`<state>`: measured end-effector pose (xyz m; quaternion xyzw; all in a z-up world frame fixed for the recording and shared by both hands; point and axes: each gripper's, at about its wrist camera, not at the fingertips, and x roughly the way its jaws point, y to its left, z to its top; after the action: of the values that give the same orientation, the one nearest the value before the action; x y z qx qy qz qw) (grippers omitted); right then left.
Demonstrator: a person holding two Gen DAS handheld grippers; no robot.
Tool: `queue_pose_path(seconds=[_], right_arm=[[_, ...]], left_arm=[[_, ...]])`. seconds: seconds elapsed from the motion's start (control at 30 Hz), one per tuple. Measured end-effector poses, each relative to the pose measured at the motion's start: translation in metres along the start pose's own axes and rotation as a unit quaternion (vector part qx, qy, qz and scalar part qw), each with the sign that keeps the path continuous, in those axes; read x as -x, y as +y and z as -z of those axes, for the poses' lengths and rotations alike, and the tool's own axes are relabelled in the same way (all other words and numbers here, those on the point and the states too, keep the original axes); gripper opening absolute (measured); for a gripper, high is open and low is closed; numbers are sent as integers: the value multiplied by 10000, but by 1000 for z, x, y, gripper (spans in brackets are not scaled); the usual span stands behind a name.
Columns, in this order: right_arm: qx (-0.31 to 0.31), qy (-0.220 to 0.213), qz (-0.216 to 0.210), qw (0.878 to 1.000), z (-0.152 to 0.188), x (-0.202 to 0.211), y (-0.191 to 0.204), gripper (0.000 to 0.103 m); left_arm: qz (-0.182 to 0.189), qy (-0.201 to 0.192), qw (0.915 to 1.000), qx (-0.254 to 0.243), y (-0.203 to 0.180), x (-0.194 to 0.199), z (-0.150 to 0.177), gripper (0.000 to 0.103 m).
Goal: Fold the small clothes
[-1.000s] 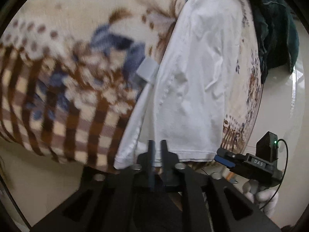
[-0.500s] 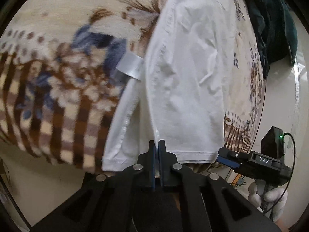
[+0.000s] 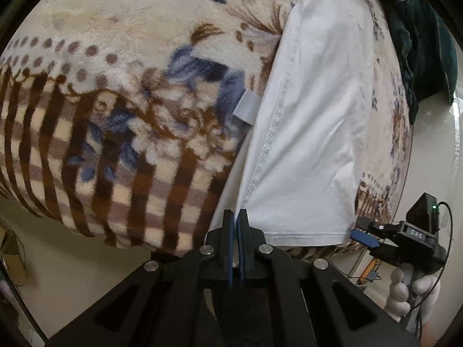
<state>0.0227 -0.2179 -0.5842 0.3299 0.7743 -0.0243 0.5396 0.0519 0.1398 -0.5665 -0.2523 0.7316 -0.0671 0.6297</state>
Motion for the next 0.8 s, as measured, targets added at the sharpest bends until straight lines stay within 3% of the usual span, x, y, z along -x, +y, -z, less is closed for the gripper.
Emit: queue_pose_path(seconds=[0.1,0.2,0.27,0.43,0.5,0.53,0.57,0.67,0.73,0.8], right_arm=[[-82,-55,-110,9999,2,2,-4,48],[-431,-336,-807,9952,3,12,-16,48],[-530,-323,-902,9940,0,12,-21,48],[-464,207,-683,9964,-7,-16,-28,46],[-315,316,-516,9977,-5,-23,-27,15],[-127,395,-215,9989,-3,-27,-25,11],[193,588,180,9979,1,-32,-20,11],[505,1178,443,9908,10,-45,-17,11],[415,1207,323,9913,13,-41,-24,12],[221,968,-17,9951,11,-26,-32,14]], left_arm=[[-11,-5,10000,61,4,-1,-3,1],[-31,6,10000,40,9,0,-6,1],[-74,19,10000,2,9,-1,-5,1],[-137,35,9999,10,11,-3,-8,1],[-165,39,9999,18,14,-2,-11,1],[-160,44,9999,24,16,-2,-12,1],[-162,47,9999,27,16,-2,-12,1],[-149,68,9999,11,18,-1,-14,1],[-133,64,9999,21,17,0,-13,1],[-112,67,9999,26,17,1,-13,1]])
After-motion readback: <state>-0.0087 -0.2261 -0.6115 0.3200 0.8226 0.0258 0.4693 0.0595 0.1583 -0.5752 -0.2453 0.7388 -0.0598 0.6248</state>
